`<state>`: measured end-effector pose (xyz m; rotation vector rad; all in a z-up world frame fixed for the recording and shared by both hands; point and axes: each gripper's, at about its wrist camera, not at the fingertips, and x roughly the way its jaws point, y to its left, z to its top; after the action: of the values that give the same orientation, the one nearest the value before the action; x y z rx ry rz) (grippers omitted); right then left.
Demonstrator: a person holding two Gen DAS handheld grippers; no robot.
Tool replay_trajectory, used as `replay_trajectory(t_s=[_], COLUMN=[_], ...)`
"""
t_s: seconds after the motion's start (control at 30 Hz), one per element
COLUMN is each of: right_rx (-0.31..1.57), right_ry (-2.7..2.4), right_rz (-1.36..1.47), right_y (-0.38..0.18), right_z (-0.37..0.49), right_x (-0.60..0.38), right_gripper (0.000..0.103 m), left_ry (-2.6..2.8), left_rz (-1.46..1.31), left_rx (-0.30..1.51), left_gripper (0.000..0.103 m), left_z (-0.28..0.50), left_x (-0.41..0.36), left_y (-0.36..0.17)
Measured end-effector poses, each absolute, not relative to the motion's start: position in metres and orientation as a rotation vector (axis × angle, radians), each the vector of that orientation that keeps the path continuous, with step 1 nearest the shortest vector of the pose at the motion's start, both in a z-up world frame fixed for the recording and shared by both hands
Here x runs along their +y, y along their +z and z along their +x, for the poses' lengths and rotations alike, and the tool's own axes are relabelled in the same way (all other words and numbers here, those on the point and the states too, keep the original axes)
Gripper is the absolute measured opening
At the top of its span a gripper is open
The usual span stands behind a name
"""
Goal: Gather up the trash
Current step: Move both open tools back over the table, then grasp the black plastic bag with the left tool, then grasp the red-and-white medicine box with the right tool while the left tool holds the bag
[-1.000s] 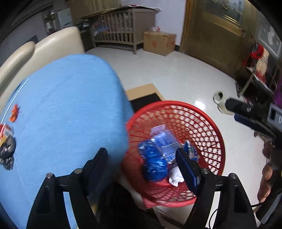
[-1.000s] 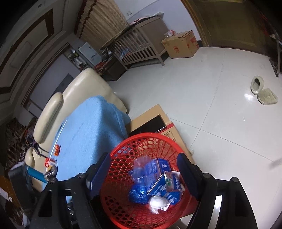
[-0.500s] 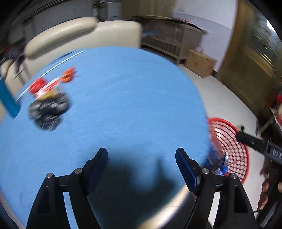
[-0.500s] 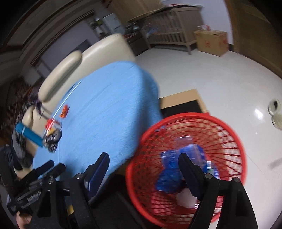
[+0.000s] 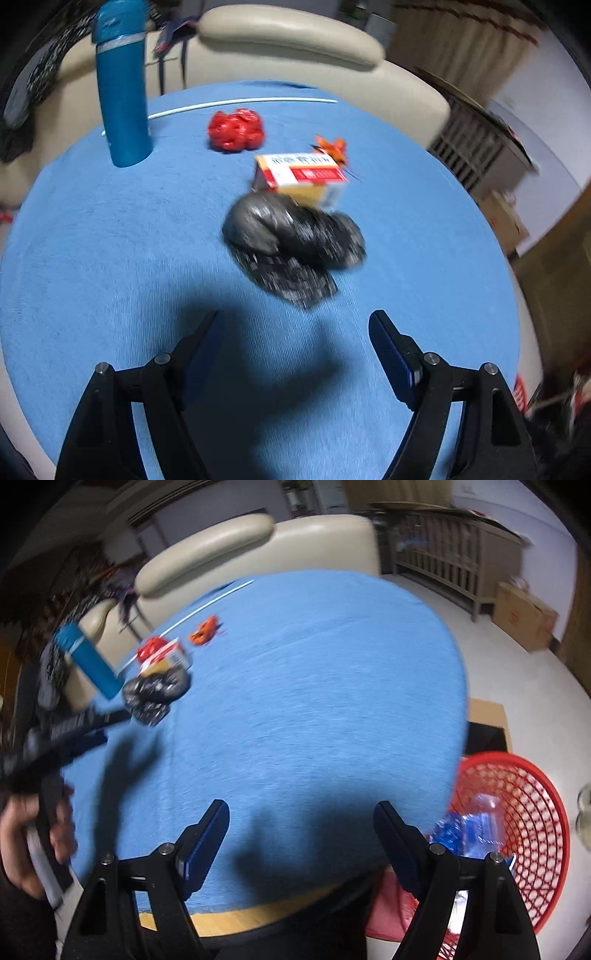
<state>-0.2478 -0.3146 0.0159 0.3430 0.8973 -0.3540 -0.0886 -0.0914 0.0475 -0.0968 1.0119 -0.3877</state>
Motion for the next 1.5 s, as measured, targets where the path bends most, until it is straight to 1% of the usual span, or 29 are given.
replay_trajectory(t_s=[0.3,0.4,0.5,0.53,0.57,0.67,0.83,1.0,1.23,1.4,1.5], right_rx=[0.938,0.937,0.937,0.935,0.933,0.932,0.94,0.901,0.887,0.963,0.993], right_ry=[-0.327,-0.326,-0.323,-0.322,-0.317,-0.296,-0.269,-0.202,-0.024,0.051,0.087], right_rz=[0.326,0.336,0.342,0.342,0.344,0.351,0.32,0.247,-0.056,-0.311,-0.406], right_y=[0.011,0.011,0.013,0.014,0.014,0.014,0.013,0.026,0.05,0.042,0.031], right_z=[-0.224,-0.218,-0.212,-0.211,-0.209,-0.202,-0.172,-0.12,-0.009,0.058,0.084], right_x=[-0.308,-0.313,-0.316,-0.316,-0.316,-0.315,-0.307,-0.289,-0.253,-0.228,-0.219], right_gripper=[0.083,0.083,0.083,0.083,0.083,0.083,0.083,0.083,0.083,0.083,0.083], left_ry=[-0.388,-0.338,-0.321,-0.338,-0.354,-0.384,-0.348,-0.308,-0.299,-0.312,-0.319], left_rz=[-0.185,-0.171,-0.139,-0.144,-0.14,-0.119,-0.108,-0.05,-0.028,-0.031,-0.035], left_rx=[1.019,1.032,1.076,1.074,1.073,1.054,1.022,1.004,1.002,1.02,1.024], left_gripper=[0.082,0.089,0.088,0.065,0.047,0.045,0.044,0.045,0.045,0.045,0.045], left_z=[-0.045,-0.032,-0.017,-0.015,-0.016,-0.023,-0.038,-0.055,-0.063,-0.058,-0.058], left_x=[-0.113,-0.123,-0.13,-0.129,-0.127,-0.117,-0.078,-0.037,-0.024,-0.023,-0.022], left_y=[0.052,0.044,0.022,0.018,0.015,0.015,0.017,0.015,0.01,0.011,0.011])
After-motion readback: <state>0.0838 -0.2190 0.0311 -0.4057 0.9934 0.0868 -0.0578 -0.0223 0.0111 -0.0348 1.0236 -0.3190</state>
